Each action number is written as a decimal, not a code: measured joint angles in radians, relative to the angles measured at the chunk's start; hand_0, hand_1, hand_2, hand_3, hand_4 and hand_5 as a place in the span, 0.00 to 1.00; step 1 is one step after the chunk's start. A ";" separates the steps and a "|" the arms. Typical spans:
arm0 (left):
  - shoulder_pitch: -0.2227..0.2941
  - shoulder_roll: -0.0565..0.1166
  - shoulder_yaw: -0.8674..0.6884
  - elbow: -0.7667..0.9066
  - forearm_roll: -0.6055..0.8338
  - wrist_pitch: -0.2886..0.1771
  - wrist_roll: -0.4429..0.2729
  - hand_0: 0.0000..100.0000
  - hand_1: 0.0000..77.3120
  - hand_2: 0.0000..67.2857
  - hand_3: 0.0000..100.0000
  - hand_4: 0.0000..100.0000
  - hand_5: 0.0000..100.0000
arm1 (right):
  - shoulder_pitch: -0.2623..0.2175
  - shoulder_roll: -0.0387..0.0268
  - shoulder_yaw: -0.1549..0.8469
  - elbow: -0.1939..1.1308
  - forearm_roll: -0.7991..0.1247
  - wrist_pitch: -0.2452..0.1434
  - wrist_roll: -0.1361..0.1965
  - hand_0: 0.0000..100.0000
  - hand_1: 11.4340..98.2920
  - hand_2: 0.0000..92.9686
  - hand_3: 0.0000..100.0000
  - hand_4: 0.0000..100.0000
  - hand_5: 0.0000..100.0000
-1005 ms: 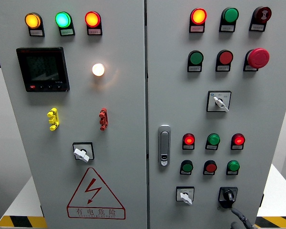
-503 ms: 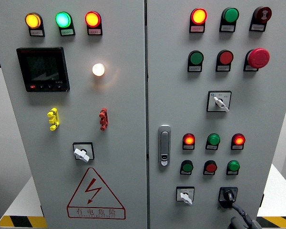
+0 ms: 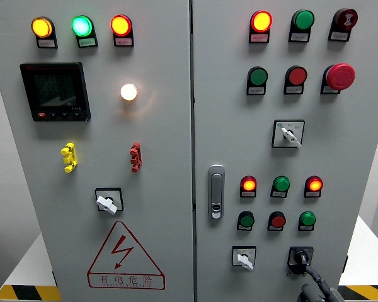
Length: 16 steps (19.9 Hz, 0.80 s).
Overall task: Trip black knob to open circuit
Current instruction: 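Grip the black knob with the right hand and twist it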
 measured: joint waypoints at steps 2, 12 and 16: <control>0.000 0.000 0.000 0.000 0.000 0.000 0.000 0.00 0.04 0.19 0.21 0.07 0.01 | 0.000 0.0013 -0.003 0.000 0.000 0.002 -0.002 1.00 0.41 0.00 0.92 1.00 1.00; 0.000 0.000 0.000 0.000 0.000 0.000 0.000 0.00 0.04 0.19 0.21 0.07 0.01 | 0.002 0.0018 -0.021 0.000 0.000 0.003 -0.004 1.00 0.40 0.00 0.92 1.00 1.00; 0.000 0.000 0.000 0.000 0.000 0.000 0.000 0.00 0.04 0.19 0.21 0.07 0.01 | 0.002 0.0018 -0.030 0.002 0.000 0.003 -0.004 1.00 0.40 0.00 0.92 1.00 1.00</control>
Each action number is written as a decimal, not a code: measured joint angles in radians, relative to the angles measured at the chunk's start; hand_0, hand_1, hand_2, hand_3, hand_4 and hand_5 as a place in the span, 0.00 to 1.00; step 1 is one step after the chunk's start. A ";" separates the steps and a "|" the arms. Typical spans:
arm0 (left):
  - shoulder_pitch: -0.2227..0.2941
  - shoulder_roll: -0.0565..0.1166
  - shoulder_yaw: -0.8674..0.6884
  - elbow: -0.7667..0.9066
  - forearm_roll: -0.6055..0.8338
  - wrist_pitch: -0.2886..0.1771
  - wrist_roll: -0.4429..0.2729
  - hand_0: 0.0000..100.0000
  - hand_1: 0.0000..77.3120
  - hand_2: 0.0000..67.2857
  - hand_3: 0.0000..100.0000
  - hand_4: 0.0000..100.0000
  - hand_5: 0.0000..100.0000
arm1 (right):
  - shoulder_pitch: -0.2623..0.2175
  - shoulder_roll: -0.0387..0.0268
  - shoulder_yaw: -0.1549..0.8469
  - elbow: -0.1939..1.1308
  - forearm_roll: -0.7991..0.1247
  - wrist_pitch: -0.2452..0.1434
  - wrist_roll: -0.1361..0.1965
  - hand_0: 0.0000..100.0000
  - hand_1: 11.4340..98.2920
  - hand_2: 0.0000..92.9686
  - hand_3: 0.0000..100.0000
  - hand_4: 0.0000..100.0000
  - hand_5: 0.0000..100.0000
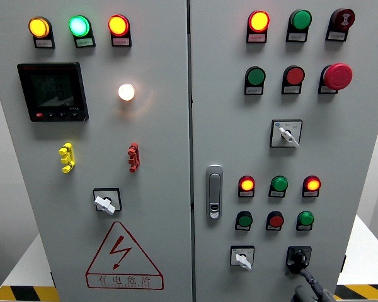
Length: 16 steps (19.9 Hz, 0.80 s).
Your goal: Trip black knob to open circuit
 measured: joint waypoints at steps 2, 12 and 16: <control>0.000 0.000 0.000 0.000 0.000 0.000 0.000 0.00 0.04 0.19 0.21 0.07 0.01 | 0.000 0.0000 -0.002 0.002 0.000 0.000 0.000 1.00 0.40 0.00 0.93 1.00 1.00; 0.000 0.001 0.000 0.000 0.000 0.000 0.000 0.00 0.04 0.19 0.21 0.07 0.01 | 0.000 -0.0011 -0.013 0.009 0.000 0.000 0.000 1.00 0.39 0.01 0.93 1.00 1.00; 0.000 0.001 0.000 0.000 0.000 0.000 0.000 0.00 0.04 0.19 0.21 0.07 0.01 | 0.000 -0.0015 -0.018 0.012 0.000 0.002 0.000 1.00 0.39 0.01 0.93 1.00 1.00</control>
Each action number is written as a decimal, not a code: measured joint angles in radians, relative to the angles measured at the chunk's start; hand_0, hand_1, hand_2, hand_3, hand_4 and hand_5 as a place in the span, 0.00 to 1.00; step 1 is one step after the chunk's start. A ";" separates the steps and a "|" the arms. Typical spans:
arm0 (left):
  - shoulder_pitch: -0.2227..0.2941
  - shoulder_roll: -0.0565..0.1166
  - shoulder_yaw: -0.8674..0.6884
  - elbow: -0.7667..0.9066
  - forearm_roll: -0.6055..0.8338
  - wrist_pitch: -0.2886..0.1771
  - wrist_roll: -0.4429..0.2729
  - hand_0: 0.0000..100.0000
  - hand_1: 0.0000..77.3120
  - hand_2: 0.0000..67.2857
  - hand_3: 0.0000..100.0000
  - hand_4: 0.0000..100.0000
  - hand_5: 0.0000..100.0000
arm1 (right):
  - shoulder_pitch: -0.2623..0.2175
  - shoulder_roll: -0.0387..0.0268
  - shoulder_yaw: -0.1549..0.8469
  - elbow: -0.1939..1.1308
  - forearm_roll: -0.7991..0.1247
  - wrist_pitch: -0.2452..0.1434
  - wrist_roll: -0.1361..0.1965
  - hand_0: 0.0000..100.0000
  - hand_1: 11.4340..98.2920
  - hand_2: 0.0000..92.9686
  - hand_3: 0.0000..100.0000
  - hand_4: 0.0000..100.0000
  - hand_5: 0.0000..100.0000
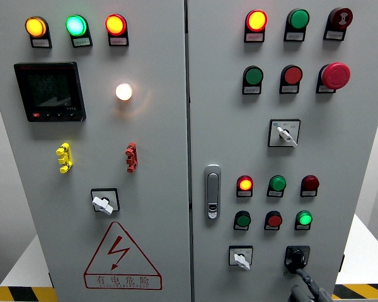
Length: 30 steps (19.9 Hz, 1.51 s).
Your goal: Trip black knob to open circuit
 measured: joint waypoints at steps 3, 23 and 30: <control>0.000 0.000 0.000 0.000 0.000 0.000 0.000 0.00 0.04 0.19 0.21 0.07 0.01 | 0.000 0.0000 0.000 0.000 -0.001 0.000 0.000 1.00 0.39 0.01 0.93 1.00 1.00; 0.000 0.000 0.000 0.000 0.000 0.000 0.000 0.00 0.04 0.19 0.21 0.07 0.01 | -0.005 -0.0058 0.069 -0.009 -0.001 0.001 0.001 1.00 0.39 0.01 0.94 1.00 1.00; 0.000 0.000 0.000 0.000 0.000 0.000 0.000 0.00 0.04 0.19 0.21 0.07 0.01 | -0.012 -0.0062 0.068 0.002 -0.016 -0.001 0.004 1.00 0.35 0.01 0.84 0.89 1.00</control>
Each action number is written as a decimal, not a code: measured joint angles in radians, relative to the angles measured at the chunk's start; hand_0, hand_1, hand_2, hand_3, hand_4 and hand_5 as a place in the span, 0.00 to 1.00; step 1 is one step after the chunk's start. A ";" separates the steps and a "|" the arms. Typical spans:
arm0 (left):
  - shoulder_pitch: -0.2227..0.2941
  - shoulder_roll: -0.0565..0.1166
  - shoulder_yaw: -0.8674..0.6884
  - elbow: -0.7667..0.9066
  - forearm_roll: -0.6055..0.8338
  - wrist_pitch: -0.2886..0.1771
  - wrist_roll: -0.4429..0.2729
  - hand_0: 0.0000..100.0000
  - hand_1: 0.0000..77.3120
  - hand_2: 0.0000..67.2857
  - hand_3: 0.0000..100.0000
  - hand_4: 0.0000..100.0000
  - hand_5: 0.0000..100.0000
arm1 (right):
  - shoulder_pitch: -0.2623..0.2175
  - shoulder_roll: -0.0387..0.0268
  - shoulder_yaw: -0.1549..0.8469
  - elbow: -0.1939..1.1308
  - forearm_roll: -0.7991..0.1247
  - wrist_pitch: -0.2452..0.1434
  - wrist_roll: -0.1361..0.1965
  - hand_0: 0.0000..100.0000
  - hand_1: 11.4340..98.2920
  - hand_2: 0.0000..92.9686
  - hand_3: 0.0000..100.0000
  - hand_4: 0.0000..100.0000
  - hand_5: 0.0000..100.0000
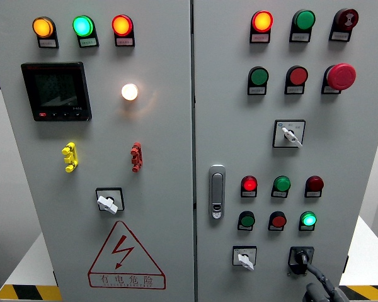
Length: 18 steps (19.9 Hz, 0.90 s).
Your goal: Trip black knob to open circuit
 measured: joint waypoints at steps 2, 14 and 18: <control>0.000 0.000 0.000 0.000 0.000 0.000 0.000 0.00 0.04 0.19 0.21 0.07 0.01 | -0.011 0.0000 -0.001 0.014 -0.015 0.003 0.001 1.00 0.35 0.01 0.58 0.52 0.78; 0.000 -0.001 0.000 0.000 0.000 0.000 0.000 0.00 0.04 0.19 0.21 0.07 0.01 | -0.137 -0.0024 -0.009 0.122 -0.085 0.006 0.008 1.00 0.39 0.05 0.13 0.10 0.30; 0.000 -0.001 0.000 0.000 0.000 0.000 0.000 0.00 0.04 0.19 0.21 0.07 0.01 | -0.176 -0.0023 -0.005 0.145 -0.100 0.006 0.008 1.00 0.39 0.06 0.12 0.09 0.28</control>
